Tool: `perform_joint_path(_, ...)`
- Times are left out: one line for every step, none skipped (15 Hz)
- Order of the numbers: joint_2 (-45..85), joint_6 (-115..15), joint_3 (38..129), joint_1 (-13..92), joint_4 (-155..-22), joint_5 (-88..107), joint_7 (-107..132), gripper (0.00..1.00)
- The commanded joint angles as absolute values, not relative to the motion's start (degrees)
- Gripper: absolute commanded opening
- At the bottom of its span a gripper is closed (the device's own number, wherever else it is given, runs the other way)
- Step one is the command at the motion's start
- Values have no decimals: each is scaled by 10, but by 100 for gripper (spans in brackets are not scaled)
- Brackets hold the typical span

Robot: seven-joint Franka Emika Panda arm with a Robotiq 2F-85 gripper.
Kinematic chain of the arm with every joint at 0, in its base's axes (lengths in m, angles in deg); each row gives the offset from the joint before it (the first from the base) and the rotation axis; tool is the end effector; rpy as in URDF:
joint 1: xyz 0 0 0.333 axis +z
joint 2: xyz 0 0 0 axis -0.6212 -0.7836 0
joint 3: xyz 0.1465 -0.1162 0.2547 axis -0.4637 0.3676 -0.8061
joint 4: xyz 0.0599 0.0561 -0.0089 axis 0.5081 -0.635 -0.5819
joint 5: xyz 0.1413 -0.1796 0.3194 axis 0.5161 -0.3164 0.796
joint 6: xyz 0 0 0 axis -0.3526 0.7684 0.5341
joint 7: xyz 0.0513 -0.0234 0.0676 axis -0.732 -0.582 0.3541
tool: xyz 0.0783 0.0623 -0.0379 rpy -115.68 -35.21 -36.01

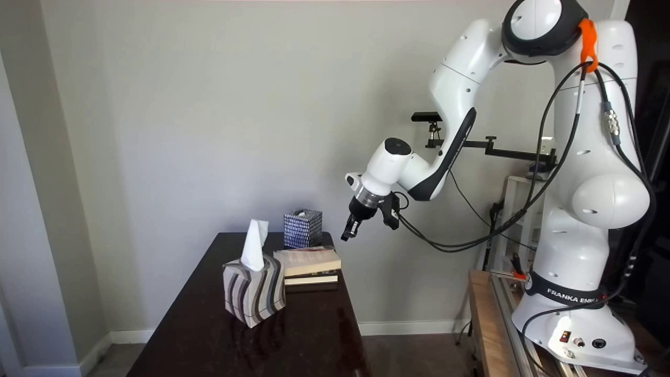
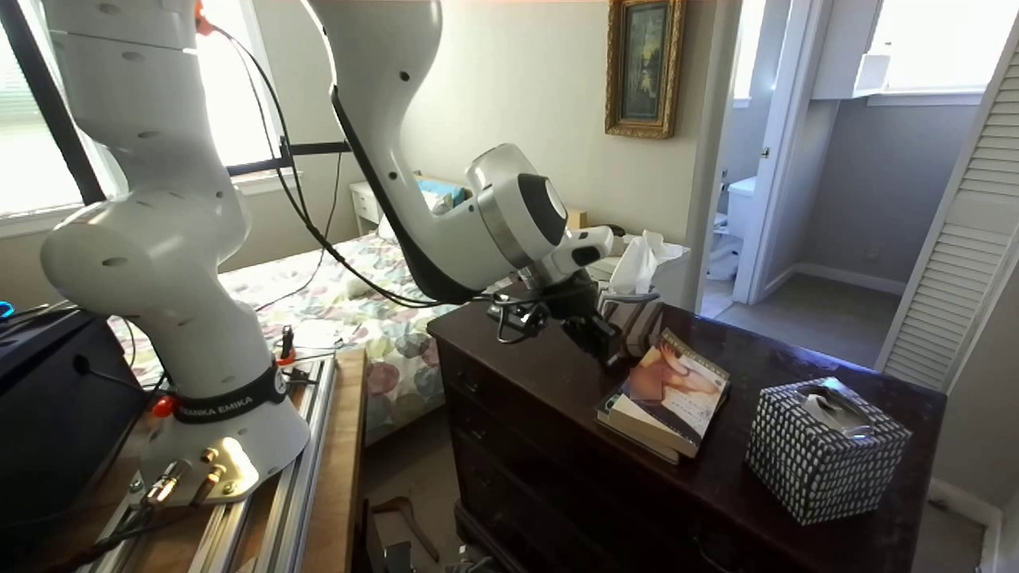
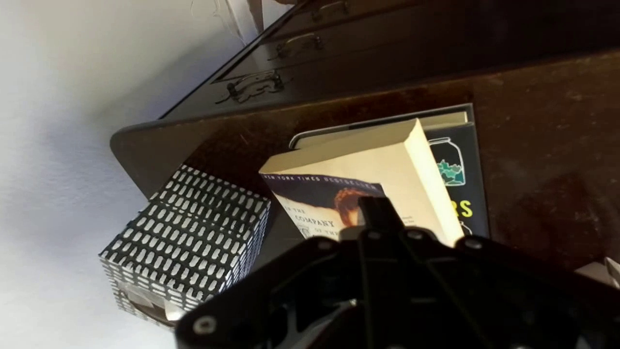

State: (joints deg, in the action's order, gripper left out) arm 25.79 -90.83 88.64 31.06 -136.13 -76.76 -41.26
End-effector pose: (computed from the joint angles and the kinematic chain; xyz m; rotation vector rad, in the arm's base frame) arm 0.4578 -0.0537 0.2341 2.7645 0.3265 0.6090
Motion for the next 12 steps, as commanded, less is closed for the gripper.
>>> perform_joint_path(219,-902,879,315,-1337,-749,-388,26)
perform_joint_path(238,-908,884,311,-1349,-765,-406,2)
perform_joint_path(230,-907,883,312,-1346,-764,-405,8)
perform_joint_path(224,-907,882,313,-1344,-764,-405,15)
perform_joint_path(222,-907,881,314,-1342,-763,-405,23)
perform_joint_path(221,-907,882,314,-1342,-763,-405,26)
perform_joint_path(233,-908,878,320,-1348,-784,-416,51)
perform_joint_path(238,-890,879,327,-1336,-807,-439,52)
perform_joint_path(234,-900,880,324,-1333,-802,-432,57)
perform_joint_path(234,-898,882,324,-1327,-808,-438,65)
perform_joint_path(236,-894,884,325,-1320,-817,-447,71)
perform_joint_path(233,-898,885,323,-1309,-828,-454,79)
